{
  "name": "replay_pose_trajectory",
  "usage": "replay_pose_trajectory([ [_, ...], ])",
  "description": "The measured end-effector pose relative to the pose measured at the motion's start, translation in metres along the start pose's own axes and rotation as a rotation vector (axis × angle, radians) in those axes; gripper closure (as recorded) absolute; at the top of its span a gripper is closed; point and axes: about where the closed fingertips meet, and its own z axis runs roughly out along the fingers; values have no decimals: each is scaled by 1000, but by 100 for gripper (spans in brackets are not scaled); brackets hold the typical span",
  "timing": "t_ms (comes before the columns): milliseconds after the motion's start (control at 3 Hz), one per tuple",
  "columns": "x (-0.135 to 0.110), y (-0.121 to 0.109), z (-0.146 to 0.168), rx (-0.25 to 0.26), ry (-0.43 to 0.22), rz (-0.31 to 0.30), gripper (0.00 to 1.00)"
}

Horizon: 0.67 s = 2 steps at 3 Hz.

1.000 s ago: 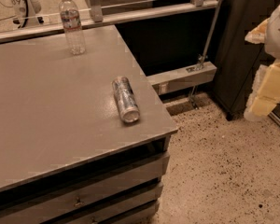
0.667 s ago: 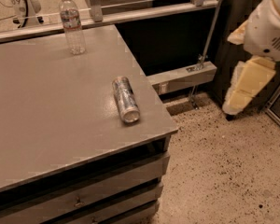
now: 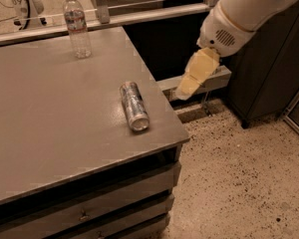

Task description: Place redbull can upright

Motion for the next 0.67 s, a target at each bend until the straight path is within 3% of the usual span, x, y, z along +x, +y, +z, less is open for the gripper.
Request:
replay_pose_trajectory([
  [333,-34,2,24,-33,-47,130,0],
  [667,-63,16,41,-29,-38,223,0],
])
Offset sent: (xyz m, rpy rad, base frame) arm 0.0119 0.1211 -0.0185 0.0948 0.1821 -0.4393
